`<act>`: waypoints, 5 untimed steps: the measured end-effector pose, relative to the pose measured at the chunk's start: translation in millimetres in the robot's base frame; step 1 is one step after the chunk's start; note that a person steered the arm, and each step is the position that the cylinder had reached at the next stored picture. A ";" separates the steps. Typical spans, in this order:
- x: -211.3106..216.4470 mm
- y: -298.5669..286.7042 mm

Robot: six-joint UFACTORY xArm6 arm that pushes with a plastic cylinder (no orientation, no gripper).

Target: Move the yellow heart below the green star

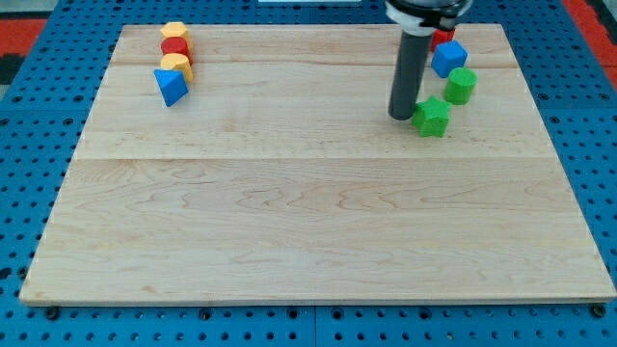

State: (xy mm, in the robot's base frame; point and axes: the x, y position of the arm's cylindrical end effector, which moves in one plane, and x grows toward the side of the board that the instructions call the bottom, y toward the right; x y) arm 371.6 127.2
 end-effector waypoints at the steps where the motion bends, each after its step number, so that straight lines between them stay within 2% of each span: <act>1: 2.6 13.1; 2: 2.6 4.1; 3: 32.3 -46.3; 4: 46.3 -153.3; 5: 44.2 -318.4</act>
State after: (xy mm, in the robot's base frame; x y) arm 415.8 -191.2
